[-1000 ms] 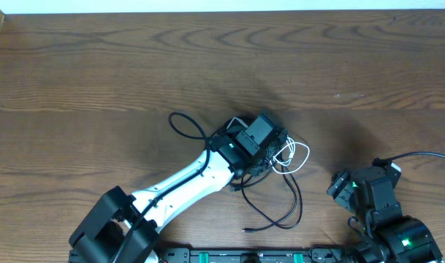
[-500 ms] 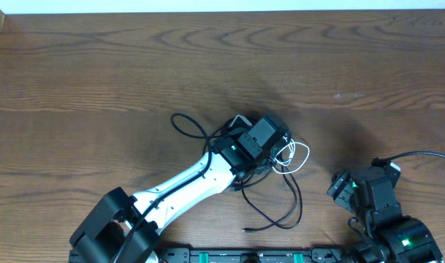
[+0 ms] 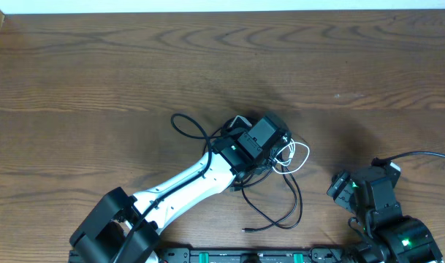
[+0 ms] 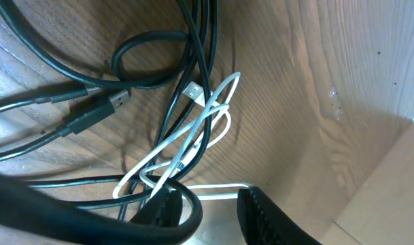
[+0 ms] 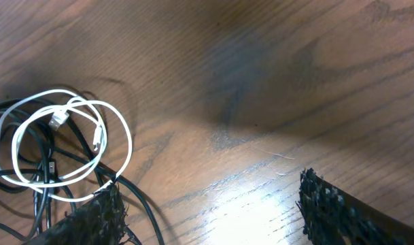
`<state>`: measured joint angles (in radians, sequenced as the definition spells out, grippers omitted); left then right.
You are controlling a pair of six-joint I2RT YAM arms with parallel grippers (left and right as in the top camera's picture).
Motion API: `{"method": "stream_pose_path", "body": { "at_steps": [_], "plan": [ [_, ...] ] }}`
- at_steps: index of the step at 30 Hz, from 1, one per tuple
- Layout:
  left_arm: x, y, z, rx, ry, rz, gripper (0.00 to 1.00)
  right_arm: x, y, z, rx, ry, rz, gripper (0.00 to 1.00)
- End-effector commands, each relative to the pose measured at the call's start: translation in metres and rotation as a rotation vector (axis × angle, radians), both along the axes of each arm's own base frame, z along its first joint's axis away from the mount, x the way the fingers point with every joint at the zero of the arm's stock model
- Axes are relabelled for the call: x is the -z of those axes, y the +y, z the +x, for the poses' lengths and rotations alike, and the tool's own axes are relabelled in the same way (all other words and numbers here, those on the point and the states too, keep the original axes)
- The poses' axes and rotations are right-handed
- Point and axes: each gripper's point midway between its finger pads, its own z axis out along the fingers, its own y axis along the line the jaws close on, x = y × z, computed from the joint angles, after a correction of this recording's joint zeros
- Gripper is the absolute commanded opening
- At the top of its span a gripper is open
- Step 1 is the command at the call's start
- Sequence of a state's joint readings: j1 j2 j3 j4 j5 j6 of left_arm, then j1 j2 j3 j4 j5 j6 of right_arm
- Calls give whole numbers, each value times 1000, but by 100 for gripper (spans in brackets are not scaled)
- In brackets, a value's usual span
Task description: Untangle cables
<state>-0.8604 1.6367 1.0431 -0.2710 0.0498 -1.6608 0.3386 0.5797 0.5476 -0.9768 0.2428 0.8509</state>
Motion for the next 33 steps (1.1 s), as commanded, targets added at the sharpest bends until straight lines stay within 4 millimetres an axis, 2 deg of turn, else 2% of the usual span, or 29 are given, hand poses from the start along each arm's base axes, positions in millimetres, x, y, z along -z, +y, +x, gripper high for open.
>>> {"method": "stream_pose_path", "body": {
  "at_steps": [1,14,15,18,26,29,33],
  "plan": [
    [-3,-2,2,-3,-3,2,31,-6,-5,2,7,-18,-21,80],
    [-2,-1,2,-3,-1,5,19,-6,-5,2,7,-18,-21,80],
    [-2,-1,2,-3,-1,5,13,-6,-5,2,7,-18,-21,80],
    [-2,-1,2,-3,-1,5,8,-6,-5,2,7,-19,-20,80],
    [-4,-1,5,37,-34,23,7,-5,-2,1,-1,-14,-8,80],
    [-13,3,12,87,-89,37,8,-3,19,-2,-67,13,91,80],
    [-31,8,18,148,-167,50,8,-11,72,-6,-244,27,348,77]
  ]
}}
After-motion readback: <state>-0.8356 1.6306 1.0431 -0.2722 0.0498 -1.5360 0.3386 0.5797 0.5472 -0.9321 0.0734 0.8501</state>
